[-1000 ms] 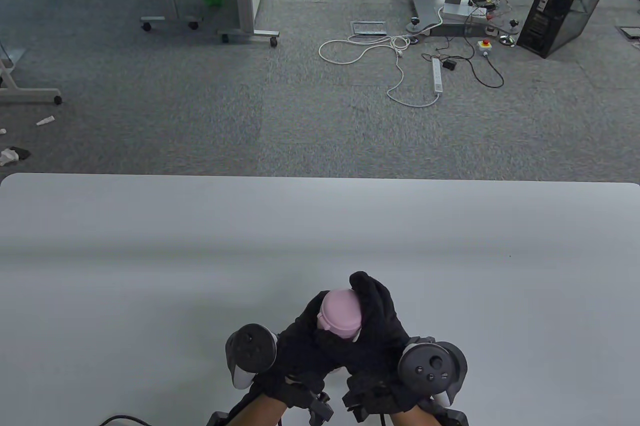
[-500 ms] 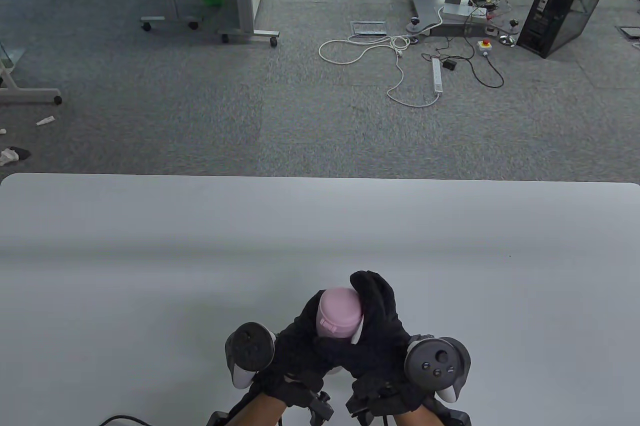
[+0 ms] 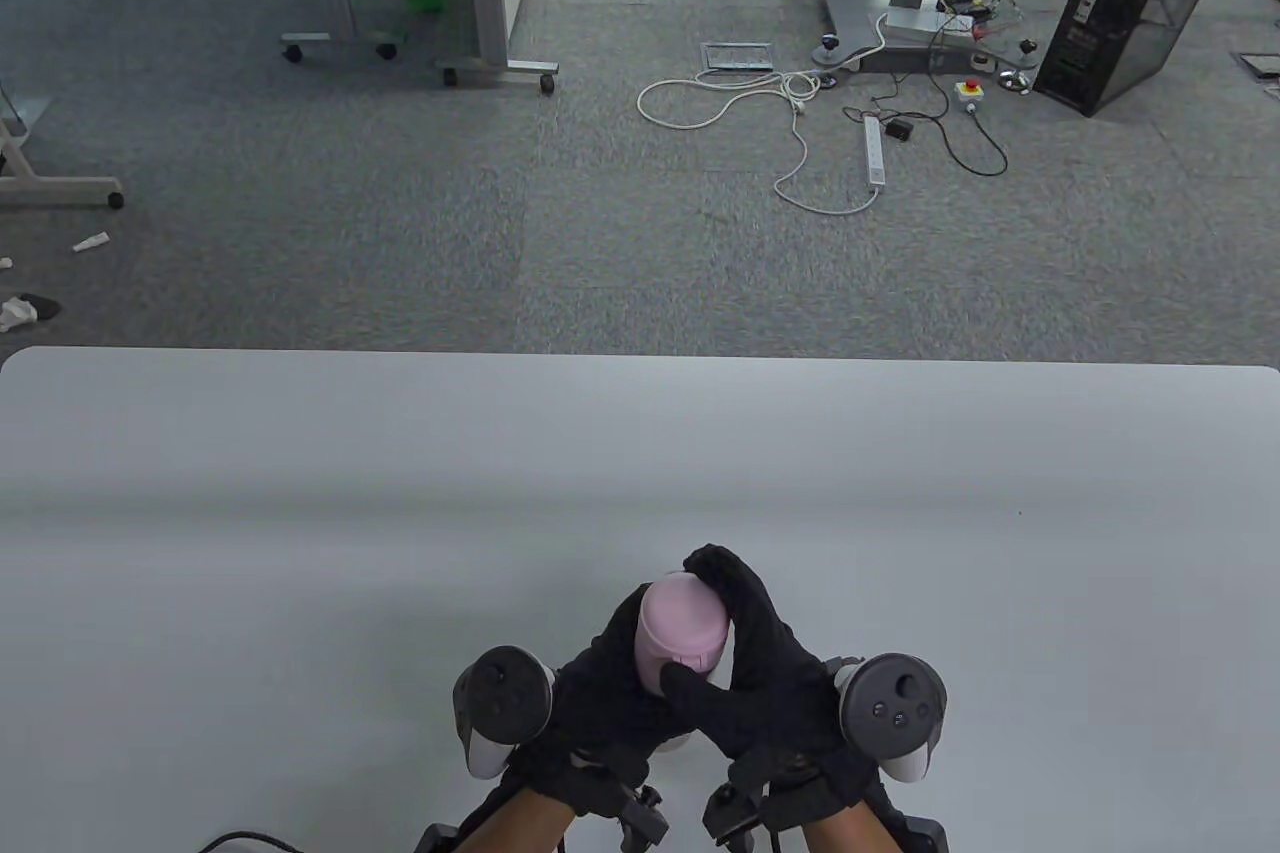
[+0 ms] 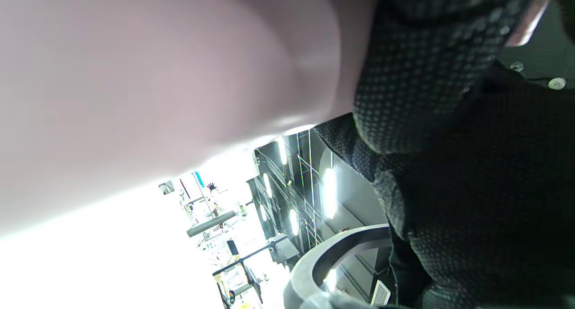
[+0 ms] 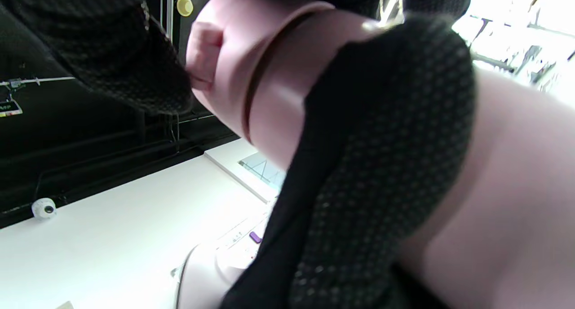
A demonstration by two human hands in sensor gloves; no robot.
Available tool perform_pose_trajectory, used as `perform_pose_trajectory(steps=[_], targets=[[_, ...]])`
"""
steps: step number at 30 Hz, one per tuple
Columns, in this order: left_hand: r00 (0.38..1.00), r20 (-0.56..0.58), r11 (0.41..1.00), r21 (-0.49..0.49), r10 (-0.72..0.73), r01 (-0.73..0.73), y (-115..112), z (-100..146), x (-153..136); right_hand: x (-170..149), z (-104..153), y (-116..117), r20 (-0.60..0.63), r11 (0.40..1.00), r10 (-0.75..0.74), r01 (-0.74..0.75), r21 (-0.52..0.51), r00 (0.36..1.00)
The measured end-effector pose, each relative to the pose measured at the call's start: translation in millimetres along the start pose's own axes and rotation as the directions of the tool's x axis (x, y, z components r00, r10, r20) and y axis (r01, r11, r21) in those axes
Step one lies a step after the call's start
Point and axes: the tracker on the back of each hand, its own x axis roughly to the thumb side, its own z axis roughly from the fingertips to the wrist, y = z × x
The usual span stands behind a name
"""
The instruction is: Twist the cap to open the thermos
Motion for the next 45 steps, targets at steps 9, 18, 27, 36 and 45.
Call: perform_pose_trajectory(steps=[9,18,27,36,45], targets=[[0.998,0.021,0.998,0.010,-0.058,0.058,0.5,0.0,7.8,5.1,6.2,9.2,-0.055,0.955,0.255,-0.260,-0.144,0.965],[1.000,0.003,1.000,0.013,-0.001,0.001,2.9,0.6,3.7,-0.6,4.4,8.3,-0.026,0.990,0.072,-0.075,-0.121,0.997],[0.999,0.000,0.999,0.011,-0.036,0.036,1.3,0.6,4.4,6.5,8.0,11.2,-0.054,0.946,0.273,-0.278,-0.167,0.961],[1.000,-0.007,1.000,0.011,-0.001,0.001,0.5,0.5,3.3,1.1,6.7,7.9,-0.041,0.968,0.173,-0.178,-0.176,0.984],[1.000,-0.020,1.000,0.001,0.023,-0.023,1.0,0.5,-2.0,-4.6,4.4,3.4,-0.032,0.985,0.097,-0.101,-0.140,0.995]])
